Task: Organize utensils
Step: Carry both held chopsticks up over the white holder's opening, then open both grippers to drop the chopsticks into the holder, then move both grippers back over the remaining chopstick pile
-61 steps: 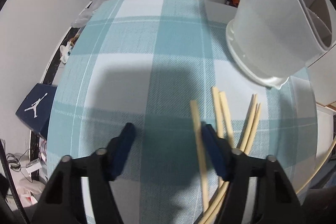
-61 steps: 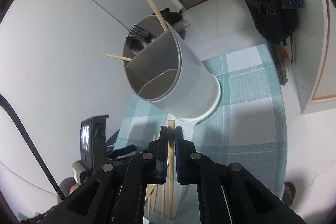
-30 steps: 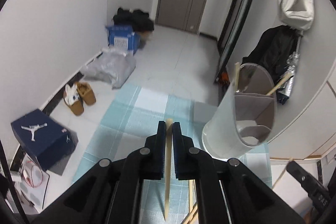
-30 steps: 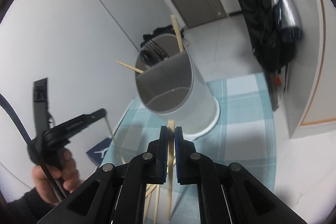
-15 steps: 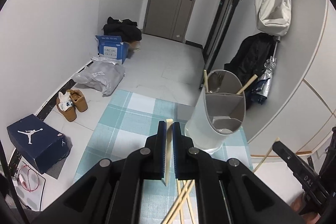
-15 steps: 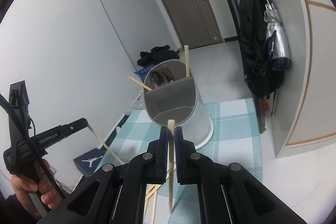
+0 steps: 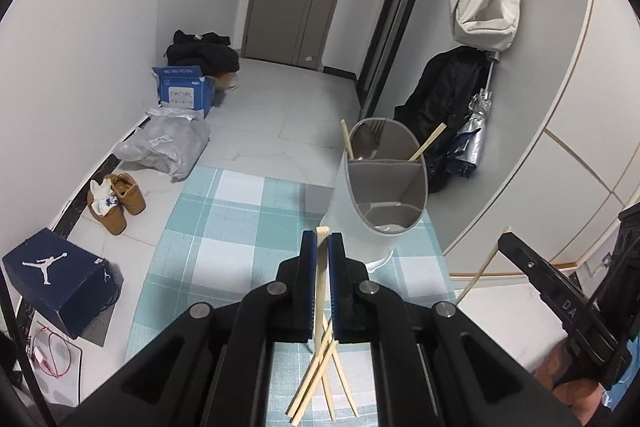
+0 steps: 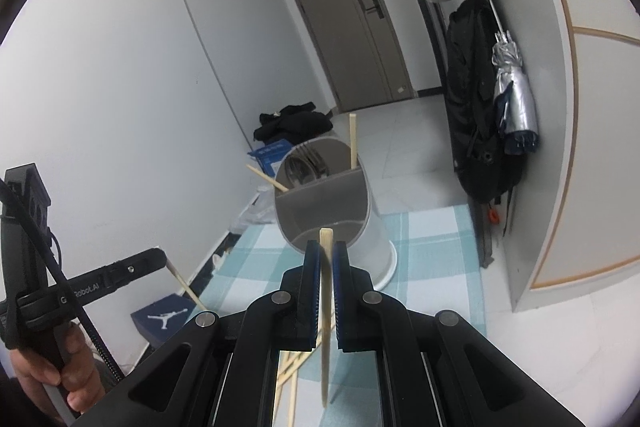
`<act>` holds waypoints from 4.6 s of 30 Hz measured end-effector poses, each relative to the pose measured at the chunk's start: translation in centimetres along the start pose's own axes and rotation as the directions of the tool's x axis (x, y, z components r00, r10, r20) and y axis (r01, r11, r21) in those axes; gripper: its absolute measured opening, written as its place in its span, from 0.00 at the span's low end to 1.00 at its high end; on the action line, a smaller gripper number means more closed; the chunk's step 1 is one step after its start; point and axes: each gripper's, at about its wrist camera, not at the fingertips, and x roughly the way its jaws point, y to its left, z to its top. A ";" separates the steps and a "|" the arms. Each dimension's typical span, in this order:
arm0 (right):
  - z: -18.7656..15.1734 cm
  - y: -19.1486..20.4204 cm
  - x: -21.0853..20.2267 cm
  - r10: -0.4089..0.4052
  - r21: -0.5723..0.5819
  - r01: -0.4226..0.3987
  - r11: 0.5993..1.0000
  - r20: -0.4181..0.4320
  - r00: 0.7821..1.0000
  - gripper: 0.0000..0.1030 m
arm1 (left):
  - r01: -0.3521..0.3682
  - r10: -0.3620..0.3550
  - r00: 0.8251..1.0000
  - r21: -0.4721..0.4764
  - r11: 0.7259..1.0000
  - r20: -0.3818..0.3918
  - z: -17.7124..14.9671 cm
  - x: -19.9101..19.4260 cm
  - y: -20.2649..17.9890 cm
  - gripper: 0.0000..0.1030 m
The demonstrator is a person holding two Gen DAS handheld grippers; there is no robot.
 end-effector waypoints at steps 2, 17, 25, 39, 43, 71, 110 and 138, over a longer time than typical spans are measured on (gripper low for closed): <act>0.3 0.0 -0.2 -0.002 0.005 0.002 1.000 0.009 1.000 0.05 | 0.012 -0.012 1.000 -0.004 1.000 0.002 0.3 -0.4 0.0 0.02; 6.7 1.0 -1.8 0.006 -0.015 -0.004 1.000 0.124 0.992 0.05 | 0.126 -0.132 0.989 0.087 0.988 0.066 6.3 -3.4 -3.0 0.02; 12.1 1.8 -1.5 0.017 -0.057 -0.006 0.998 0.183 0.983 0.05 | 0.186 -0.193 0.977 0.086 0.979 0.088 10.4 -3.4 -3.5 0.02; 19.6 3.2 2.3 0.022 -0.156 0.017 0.988 0.250 0.968 0.05 | 0.222 -0.229 0.966 0.070 0.973 0.119 15.4 0.8 -3.0 0.02; 20.2 3.0 5.0 0.024 -0.174 0.017 0.985 0.228 0.973 0.05 | 0.208 -0.217 0.969 0.084 0.975 0.117 15.5 2.7 -3.0 0.02; 15.3 0.5 10.8 0.112 -0.295 -0.093 0.951 0.048 0.993 0.05 | 0.210 -0.208 0.978 0.100 0.973 -0.028 12.4 8.1 -3.2 0.02; 7.2 2.5 0.5 0.076 -0.154 -0.066 0.986 0.054 0.996 0.65 | -0.045 0.043 0.990 0.009 0.999 0.136 6.5 -1.2 -1.5 0.92; -2.6 -0.2 -0.2 -0.067 -0.099 0.061 0.993 -0.054 0.996 0.86 | -0.196 0.191 0.970 0.020 0.980 0.154 -3.6 1.8 1.0 0.99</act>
